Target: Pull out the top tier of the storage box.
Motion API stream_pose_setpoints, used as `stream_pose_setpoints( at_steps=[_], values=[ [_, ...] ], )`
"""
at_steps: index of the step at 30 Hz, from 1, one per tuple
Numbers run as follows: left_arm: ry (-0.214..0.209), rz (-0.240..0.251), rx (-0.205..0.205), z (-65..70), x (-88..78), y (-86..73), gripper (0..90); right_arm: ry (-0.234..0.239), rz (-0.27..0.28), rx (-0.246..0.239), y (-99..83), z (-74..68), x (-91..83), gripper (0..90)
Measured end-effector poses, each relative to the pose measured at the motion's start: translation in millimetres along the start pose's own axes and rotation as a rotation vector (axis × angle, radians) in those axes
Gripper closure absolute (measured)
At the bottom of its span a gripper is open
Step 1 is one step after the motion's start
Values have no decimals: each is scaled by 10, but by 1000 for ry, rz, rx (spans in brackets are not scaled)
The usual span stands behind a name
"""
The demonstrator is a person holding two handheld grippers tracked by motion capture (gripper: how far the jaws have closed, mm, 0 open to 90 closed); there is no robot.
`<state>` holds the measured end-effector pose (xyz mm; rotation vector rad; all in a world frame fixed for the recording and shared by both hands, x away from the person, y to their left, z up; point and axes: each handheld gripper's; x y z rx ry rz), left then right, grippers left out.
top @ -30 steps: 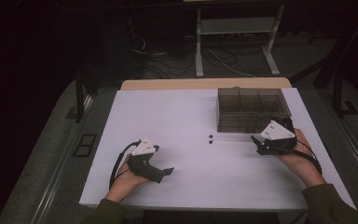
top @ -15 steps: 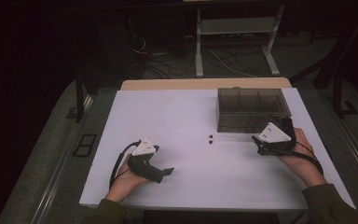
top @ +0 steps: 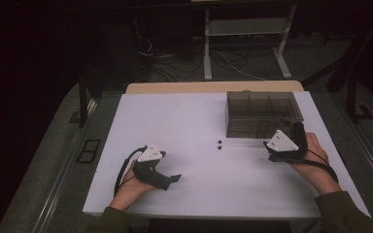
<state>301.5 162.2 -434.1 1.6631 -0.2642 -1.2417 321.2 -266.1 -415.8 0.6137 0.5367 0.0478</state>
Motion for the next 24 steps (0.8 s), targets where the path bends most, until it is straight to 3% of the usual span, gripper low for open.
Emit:
stream_pose_setpoints(
  at_steps=[14, 18, 24],
  values=[
    [0, 1, -4, 1, 0, -1, 0, -39, -19, -55, 10, -33, 0, 106],
    [0, -1, -2, 0, 0, 0, 0, -57, -29, -109, 17, -39, -3, 106],
    [1, -2, 0, 1, 1, 0, 0, -72, -37, -136, 31, -61, -6, 106]
  ],
)
Point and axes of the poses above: each handheld gripper's, and its own axes: x roughly forward along the jaws, y roughly out of its top, z roughly to its right, and after that the axes turned 3 degrees about y, right-handed
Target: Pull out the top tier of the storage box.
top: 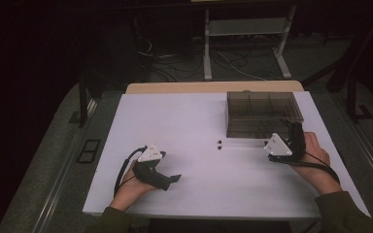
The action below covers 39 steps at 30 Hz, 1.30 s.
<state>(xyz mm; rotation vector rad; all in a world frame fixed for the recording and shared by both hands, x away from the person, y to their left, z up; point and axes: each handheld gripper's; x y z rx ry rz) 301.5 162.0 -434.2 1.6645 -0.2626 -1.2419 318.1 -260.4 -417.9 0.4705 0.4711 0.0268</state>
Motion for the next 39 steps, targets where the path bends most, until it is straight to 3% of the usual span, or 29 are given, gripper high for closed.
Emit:
stream_pose_setpoints(
  at_steps=[8, 26, 39],
  values=[
    [-1, -1, -4, 1, 1, -1, 0, -20, -7, -34, 15, -22, -3, 106],
    [7, -7, -4, 7, 4, 1, 0, -99, -40, -201, 69, -87, 4, 106],
    [9, -1, 1, 6, 0, 5, 0, -123, -65, -269, 137, -69, 98, 107]
  ],
)
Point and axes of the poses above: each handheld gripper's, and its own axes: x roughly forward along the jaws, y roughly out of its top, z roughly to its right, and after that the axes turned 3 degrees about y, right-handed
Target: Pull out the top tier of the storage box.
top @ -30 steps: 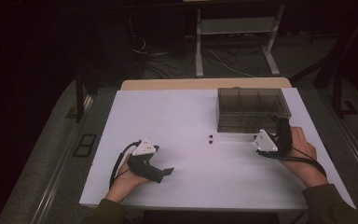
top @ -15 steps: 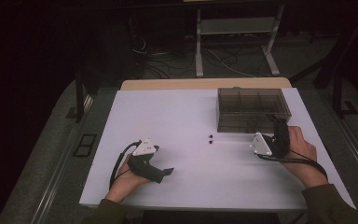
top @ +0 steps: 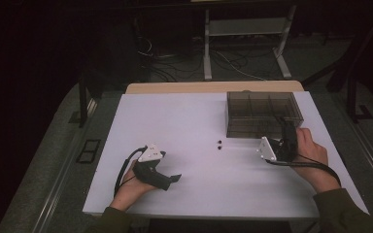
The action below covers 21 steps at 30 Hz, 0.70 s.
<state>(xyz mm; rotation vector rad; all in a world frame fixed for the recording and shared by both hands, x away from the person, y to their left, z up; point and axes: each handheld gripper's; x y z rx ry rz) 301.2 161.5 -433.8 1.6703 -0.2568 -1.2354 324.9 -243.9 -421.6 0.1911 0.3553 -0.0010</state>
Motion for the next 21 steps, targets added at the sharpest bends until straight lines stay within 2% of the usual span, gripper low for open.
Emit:
stream_pose_setpoints(
  at_steps=[8, 15, 21],
  values=[
    [-1, 1, 1, -2, -2, 2, 0, -10, 1, -18, 36, 32, 100, 107],
    [1, 3, -2, 7, 1, 5, 0, -28, -5, -20, 26, 21, 112, 107],
    [-3, 1, 0, 2, 9, 2, 0, -58, -18, -58, 49, -39, 113, 109]
  ],
)
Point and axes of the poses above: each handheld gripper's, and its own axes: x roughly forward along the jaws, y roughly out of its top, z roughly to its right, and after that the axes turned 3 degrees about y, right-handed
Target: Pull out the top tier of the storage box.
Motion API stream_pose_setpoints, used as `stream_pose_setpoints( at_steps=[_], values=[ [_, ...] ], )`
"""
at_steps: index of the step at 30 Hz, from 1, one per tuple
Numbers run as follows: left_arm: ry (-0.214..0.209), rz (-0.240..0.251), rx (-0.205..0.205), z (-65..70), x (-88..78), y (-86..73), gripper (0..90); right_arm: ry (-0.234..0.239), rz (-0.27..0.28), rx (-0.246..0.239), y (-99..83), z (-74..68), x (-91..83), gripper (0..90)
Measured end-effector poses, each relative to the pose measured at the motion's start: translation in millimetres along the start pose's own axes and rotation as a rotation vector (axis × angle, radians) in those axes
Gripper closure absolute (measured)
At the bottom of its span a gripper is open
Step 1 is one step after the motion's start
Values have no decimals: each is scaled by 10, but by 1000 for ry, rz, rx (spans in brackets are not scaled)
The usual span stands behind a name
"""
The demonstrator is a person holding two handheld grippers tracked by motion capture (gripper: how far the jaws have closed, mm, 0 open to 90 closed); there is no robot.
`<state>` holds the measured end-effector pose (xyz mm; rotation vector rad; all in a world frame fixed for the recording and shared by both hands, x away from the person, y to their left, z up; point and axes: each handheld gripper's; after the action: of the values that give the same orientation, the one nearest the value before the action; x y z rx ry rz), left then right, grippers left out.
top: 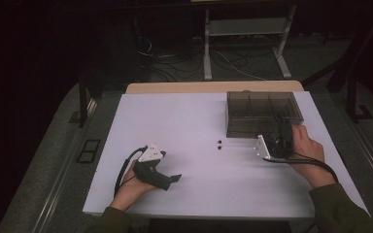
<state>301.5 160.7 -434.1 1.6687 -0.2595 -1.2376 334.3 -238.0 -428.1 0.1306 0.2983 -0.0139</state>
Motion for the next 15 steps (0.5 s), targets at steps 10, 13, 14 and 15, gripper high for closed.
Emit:
stream_pose_setpoints(
  at_steps=[10, 13, 14, 15],
  values=[
    [0, 0, -4, 0, -1, 2, 0, -39, -3, -21, 6, -44, -26, 188],
    [0, 1, 1, -4, -5, 1, 0, -47, -4, -18, -4, -44, -35, 224],
    [0, 1, 1, -4, -5, 1, 0, -47, -4, -18, -4, -44, -35, 224],
    [0, 7, -6, -6, -5, 0, 0, -46, -7, -18, -10, -52, -37, 232]
  ],
)
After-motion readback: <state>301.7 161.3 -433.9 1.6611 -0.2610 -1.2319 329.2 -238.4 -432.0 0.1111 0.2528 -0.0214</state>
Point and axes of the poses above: each handheld gripper's, and its own axes: x roughly forward along the jaws, y roughly out of its top, z roughly to its right, and after that the axes turned 3 degrees about y, right-handed
